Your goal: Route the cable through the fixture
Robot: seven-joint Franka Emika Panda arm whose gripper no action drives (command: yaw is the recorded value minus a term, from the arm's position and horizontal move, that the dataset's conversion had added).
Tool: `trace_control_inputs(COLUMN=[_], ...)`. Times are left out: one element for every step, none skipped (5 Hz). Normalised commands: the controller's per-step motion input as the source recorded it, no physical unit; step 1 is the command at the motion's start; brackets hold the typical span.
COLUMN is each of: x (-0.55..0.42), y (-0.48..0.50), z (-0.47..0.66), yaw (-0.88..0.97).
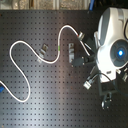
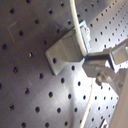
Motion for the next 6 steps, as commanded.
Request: trace_control_inputs(x=[-0.09, -0.067, -0.062, -0.08, -0.066, -0.144], y=[0.099, 0.133, 0.174, 0.171, 0.09, -0.014], z=[0.09, 0.19, 0.26, 0.16, 0.29, 0.32], yaw=[0.01, 0.02, 0.04, 0.09, 0.03, 0.08])
